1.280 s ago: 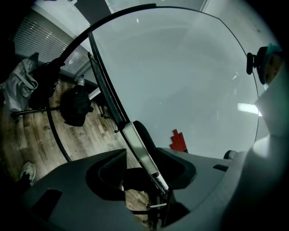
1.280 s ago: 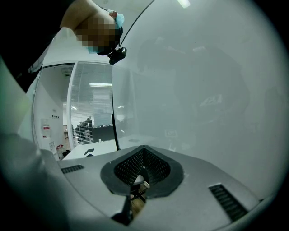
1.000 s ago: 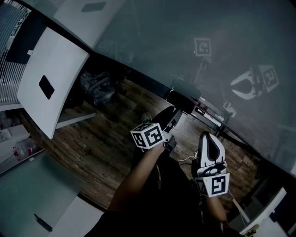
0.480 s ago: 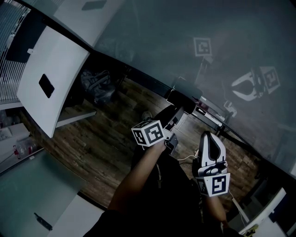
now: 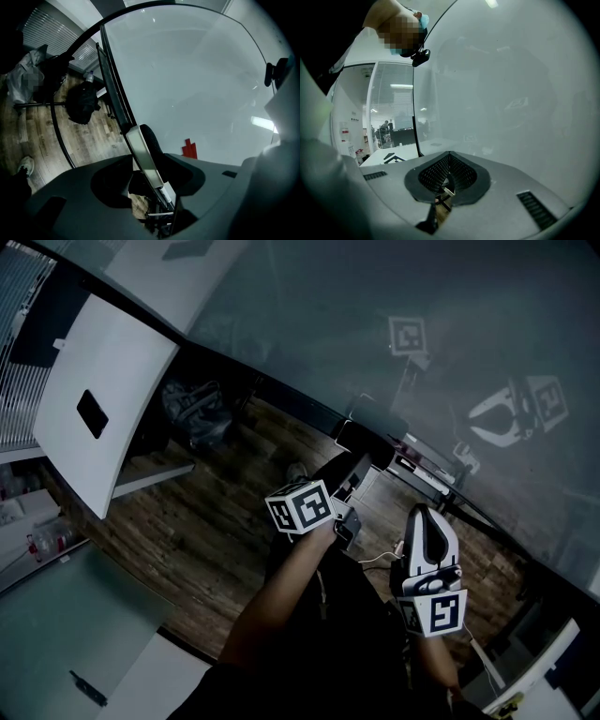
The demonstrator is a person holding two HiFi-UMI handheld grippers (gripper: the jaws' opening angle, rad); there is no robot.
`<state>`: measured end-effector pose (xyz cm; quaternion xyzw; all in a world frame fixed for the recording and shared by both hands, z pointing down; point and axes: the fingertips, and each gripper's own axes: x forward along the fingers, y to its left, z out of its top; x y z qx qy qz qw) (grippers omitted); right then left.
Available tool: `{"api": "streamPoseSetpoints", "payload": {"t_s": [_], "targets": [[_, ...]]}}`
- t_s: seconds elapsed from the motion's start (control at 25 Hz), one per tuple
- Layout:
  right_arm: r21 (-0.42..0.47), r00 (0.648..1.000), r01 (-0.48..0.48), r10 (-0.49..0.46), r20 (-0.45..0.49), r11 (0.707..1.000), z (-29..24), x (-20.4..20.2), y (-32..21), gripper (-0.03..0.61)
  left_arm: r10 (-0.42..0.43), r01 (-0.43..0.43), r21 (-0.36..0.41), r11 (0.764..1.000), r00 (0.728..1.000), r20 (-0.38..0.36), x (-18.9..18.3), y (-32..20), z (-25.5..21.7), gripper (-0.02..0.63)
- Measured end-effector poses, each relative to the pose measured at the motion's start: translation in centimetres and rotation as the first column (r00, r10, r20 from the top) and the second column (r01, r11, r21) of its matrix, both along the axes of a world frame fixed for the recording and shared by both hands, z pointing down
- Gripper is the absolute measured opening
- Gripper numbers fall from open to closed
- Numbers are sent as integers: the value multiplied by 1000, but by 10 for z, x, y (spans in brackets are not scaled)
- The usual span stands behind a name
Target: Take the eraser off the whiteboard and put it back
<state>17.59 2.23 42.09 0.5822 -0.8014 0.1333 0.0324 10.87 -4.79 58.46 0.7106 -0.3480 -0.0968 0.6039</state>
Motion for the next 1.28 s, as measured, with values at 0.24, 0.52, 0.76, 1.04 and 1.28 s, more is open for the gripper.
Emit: {"api": "streamPoseSetpoints", "payload": {"t_s": [0.24, 0.52, 0.76, 1.04, 1.28], "targets": [[2, 1000, -2, 2, 0, 1000, 0, -1, -2, 15, -2, 2, -2, 1000, 1000, -1, -2, 0, -3, 210], [1, 1000, 0, 0, 4, 1000, 1, -2, -1, 15, -9, 9, -21, 1000, 1000, -14, -2, 3, -3, 189], [0, 1000, 2, -2, -1, 1000, 2, -2, 0, 15, -15, 14, -28, 1000, 999, -32, -2, 5, -4, 173], [0, 1000, 4, -4, 0, 1000, 2, -2, 0, 15, -16, 15, -32, 999, 999, -40, -3, 7, -4, 164], [0, 1000, 4, -4, 0, 1000, 3, -2, 1, 15, -24, 22, -36, 999, 998, -51, -3, 8, -4, 160]]}}
